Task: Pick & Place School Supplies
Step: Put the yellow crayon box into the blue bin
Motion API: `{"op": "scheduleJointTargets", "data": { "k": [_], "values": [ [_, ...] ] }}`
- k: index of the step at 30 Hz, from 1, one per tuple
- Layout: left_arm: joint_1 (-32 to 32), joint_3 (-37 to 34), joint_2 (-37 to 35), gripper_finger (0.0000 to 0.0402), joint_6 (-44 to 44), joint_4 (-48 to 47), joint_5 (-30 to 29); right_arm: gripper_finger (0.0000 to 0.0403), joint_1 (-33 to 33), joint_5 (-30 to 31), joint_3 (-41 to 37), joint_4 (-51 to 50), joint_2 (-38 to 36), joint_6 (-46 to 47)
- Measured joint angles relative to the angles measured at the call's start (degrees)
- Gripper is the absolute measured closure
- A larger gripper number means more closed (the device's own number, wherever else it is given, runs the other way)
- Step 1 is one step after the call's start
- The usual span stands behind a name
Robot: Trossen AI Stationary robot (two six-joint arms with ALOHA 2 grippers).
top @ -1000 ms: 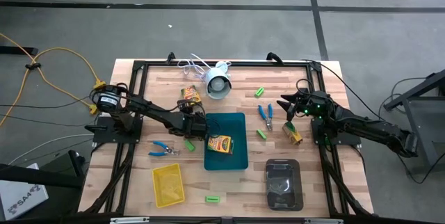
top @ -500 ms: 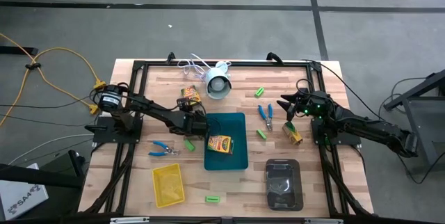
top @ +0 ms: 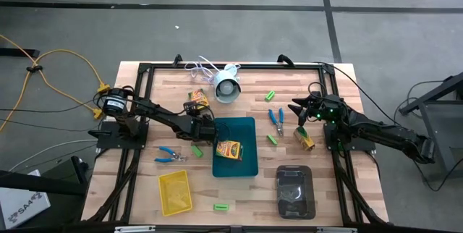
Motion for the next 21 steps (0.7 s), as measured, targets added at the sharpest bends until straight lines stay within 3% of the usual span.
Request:
{"op": "scheduleJointTargets", "data": {
  "k": [13,21],
  "values": [
    [0.0,-0.1,0.1,0.0358,-2.1,-0.2,0.2,0.0206,0.0,0.0,0.0,0.0,0.0,0.0],
    [0.0,-0.1,0.1,0.0397,-2.3,0.0,0.0,0.0206,0.0,0.0,0.0,0.0,0.0,0.0]
  ]
}}
